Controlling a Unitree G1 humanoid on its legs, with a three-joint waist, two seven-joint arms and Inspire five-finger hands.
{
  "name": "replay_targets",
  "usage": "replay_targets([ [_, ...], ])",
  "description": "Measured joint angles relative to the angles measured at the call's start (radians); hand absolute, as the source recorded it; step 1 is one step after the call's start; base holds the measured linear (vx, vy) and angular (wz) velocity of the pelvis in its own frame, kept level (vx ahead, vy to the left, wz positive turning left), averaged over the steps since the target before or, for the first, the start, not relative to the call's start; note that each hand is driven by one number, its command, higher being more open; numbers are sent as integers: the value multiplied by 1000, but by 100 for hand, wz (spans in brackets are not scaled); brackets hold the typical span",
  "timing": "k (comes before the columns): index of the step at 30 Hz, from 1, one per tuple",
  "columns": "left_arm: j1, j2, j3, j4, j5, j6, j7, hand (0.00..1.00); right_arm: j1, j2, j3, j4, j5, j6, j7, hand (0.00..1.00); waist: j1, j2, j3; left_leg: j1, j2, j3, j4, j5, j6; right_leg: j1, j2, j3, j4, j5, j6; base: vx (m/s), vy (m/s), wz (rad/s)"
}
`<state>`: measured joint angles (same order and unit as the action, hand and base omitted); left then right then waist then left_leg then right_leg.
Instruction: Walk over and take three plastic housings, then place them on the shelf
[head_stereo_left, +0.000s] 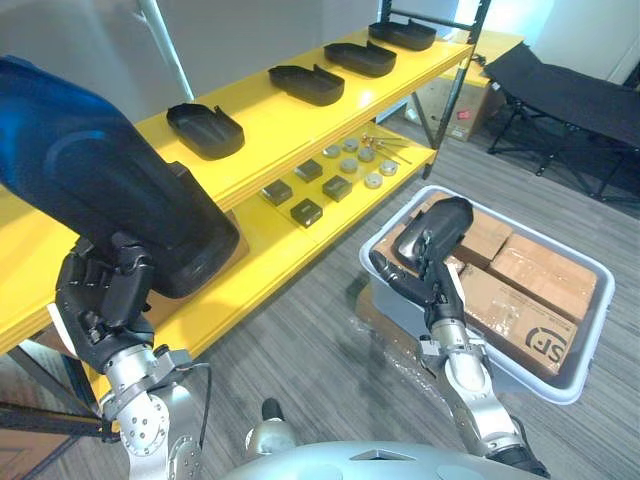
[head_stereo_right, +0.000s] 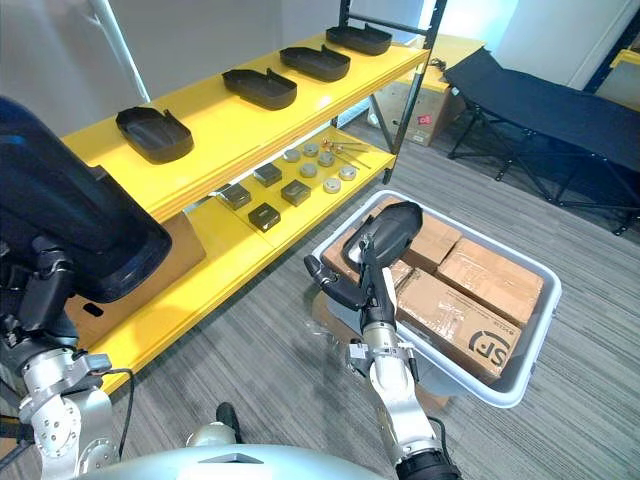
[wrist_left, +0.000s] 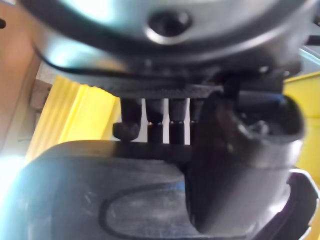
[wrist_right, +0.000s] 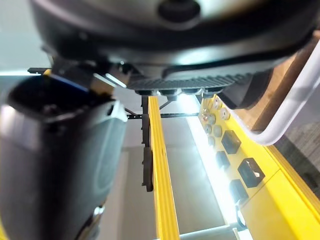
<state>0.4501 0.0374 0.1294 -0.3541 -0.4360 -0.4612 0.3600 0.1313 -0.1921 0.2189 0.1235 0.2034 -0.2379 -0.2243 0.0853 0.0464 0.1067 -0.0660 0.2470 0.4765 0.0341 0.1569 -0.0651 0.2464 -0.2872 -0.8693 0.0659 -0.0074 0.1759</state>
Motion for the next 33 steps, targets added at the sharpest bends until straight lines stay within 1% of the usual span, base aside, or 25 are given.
replay_targets([
  [1, 1, 0, -1, -4, 0, 0, -33, 0, 0, 9, 8, 0, 0, -7, -2, 100, 1, -8, 6, 5, -4, 4, 0, 1, -2, 0, -6, 1, 2, 0, 1, 39, 65, -7],
  [3, 0, 0, -19, -4, 0, 1, -87, 0, -6, 12, 23, 0, -1, -12, -8, 100, -2, -14, 12, 6, -9, 4, 0, 1, -2, 0, -11, 7, 3, 0, 1, 16, 21, -3],
  [5, -1, 1, -47, -4, 0, 1, -133, 0, -22, 13, 30, 0, -1, -12, -13, 100, -5, -12, 25, 9, -12, 5, 0, 1, -2, -1, -18, 8, 12, -2, 2, 0, 0, 0],
  [9, -12, 2, -92, -4, 7, 3, -185, 0, -36, 20, 29, -3, 1, -13, -19, 100, -3, -7, 46, 3, -31, -11, 22, -15, 10, -11, -71, -4, 105, -58, 10, 4, 19, 13],
  [11, -13, 7, -90, -7, 11, 3, -189, 0, -37, 31, 29, -8, 1, -13, 2, 100, 7, -12, 58, -8, -35, -19, 65, -43, 10, -5, -95, -9, 138, -83, 21, 20, 15, 17],
  [14, -25, 17, -85, -10, 12, 3, -197, 0, -41, 35, 27, -35, 1, -26, 23, 100, 28, -44, 76, -58, -63, -50, 175, -109, 18, 0, -175, -41, 234, -134, 27, 82, 82, 39],
  [15, -25, 20, -79, -11, 15, 3, -198, 0, -50, 36, 22, -42, 1, -36, 23, 100, 37, -56, 83, -72, -83, -52, 219, -144, 30, 7, -216, -41, 286, -145, 5, 129, 148, 54],
  [16, -30, 21, -75, -9, 18, 4, -199, 0, -59, 37, 7, -44, 1, -49, 22, 100, 34, -73, 92, -84, -109, -76, 248, -170, 31, -1, -260, -2, 358, -120, -28, 134, 167, 66],
  [17, -36, 21, -75, -8, 27, 4, -199, 0, -60, 36, -5, -45, 2, -61, 21, 100, 31, -69, 91, -86, -123, -92, 255, -179, 39, -18, -275, 39, 397, -94, -69, 145, 193, 86],
  [18, -46, 24, -70, -10, 58, 4, -198, 0, -64, 36, -26, -45, 3, -76, 19, 100, 31, -66, 89, -81, -141, -120, 249, -193, 51, -52, -283, 141, 456, -14, -134, 172, 207, 84],
  [19, -59, 39, -52, -11, 90, 2, -191, 0, -76, 33, -48, -46, 11, -92, 18, 100, 26, -68, 86, -66, -159, -148, 216, -201, 64, -96, -286, 250, 523, 95, -126, 193, 205, 79],
  [20, -69, 57, -41, -10, 93, 0, -186, 0, -83, 39, -54, -50, 14, -102, 19, 100, 22, -73, 85, -62, -167, -173, 198, -206, 76, -122, -283, 290, 568, 88, -107, 228, 139, 78],
  [21, -99, 83, -27, -3, 91, 1, -169, 0, -101, 43, -52, -69, 64, -122, 38, 100, 13, -72, 91, -50, -172, -217, 161, -207, 92, -186, -248, 349, 670, -73, -101, 287, 105, 65],
  [22, -125, 87, 6, -1, 90, 2, -142, 0, -146, 42, -53, -93, 120, -129, 73, 100, 18, -62, 96, 15, -171, -248, 97, -205, 95, -248, -164, 366, 680, -205, -125, 372, 127, 66],
  [23, -146, 89, 15, -2, 90, 2, -134, 0, -177, 40, -56, -112, 119, -156, 82, 100, 16, -45, 102, 51, -171, -267, 71, -206, 93, -282, -114, 367, 615, -234, -140, 322, 117, 54],
  [24, -171, 91, 17, -1, 91, 2, -130, 0, -202, 32, -62, -142, 118, -171, 86, 100, 12, -47, 98, 64, -170, -285, 62, -207, 92, -320, -72, 403, 549, -234, -140, 271, 61, 83],
  [25, -206, 96, 16, -1, 91, 2, -122, 0, -240, 19, -70, -185, 117, -190, 85, 100, -3, -42, 98, 65, -170, -319, 66, -211, 88, -373, -32, 466, 475, -225, -125, 252, -36, 111],
  [26, -229, 99, 7, 3, 91, 2, -118, 0, -284, -1, -80, -216, 115, -204, 79, 100, -15, -39, 99, 74, -168, -355, 66, -200, 69, -416, -11, 530, 430, -210, -105, 262, -66, 108],
  [27, -234, 99, 3, 6, 92, 2, -117, 0, -304, -10, -87, -224, 114, -209, 79, 100, -19, -38, 98, 82, -166, -370, 66, -201, 63, -430, -4, 554, 406, -199, -94, 279, -123, 98],
  [28, -239, 99, 0, 12, 95, 2, -118, 0, -330, -19, -102, -237, 107, -209, 79, 100, -26, -43, 95, 97, -165, -382, 66, -205, 49, -435, 4, 570, 359, -175, -72, 372, -229, 92],
  [29, -238, 110, 5, 16, 97, 2, -114, 0, -364, -24, -124, -252, 102, -209, 79, 100, -19, -71, 79, 125, -172, -404, 65, -227, 10, -427, 6, 564, 257, -11, -90, 318, -204, 83],
  [30, -237, 124, 11, 16, 97, 3, -107, 0, -375, -24, -132, -253, 96, -209, 80, 100, -12, -93, 66, 134, -178, -411, 66, -240, -9, -422, 7, 555, 222, 99, -109, 342, -300, 57],
  [31, -226, 119, 19, 23, 98, 5, -101, 0, -392, -50, -140, -253, 95, -208, 87, 100, 4, -84, 47, 147, -158, -421, 72, -264, -43, -371, 26, 508, 177, 50, -110, 242, -271, 23],
  [32, -213, 110, 21, 21, 97, 6, -101, 0, -399, -66, -142, -254, 95, -208, 89, 100, 4, -61, 35, 139, -126, -423, 83, -272, -54, -349, 58, 489, 141, 55, -115, 336, -357, 28],
  [33, -203, 100, 22, 19, 98, 8, -104, 0, -401, -90, -161, -259, 96, -209, 89, 100, 3, -30, 20, 127, -82, -423, 95, -282, -70, -315, 107, 452, 84, 59, -123, 239, -241, 35],
])
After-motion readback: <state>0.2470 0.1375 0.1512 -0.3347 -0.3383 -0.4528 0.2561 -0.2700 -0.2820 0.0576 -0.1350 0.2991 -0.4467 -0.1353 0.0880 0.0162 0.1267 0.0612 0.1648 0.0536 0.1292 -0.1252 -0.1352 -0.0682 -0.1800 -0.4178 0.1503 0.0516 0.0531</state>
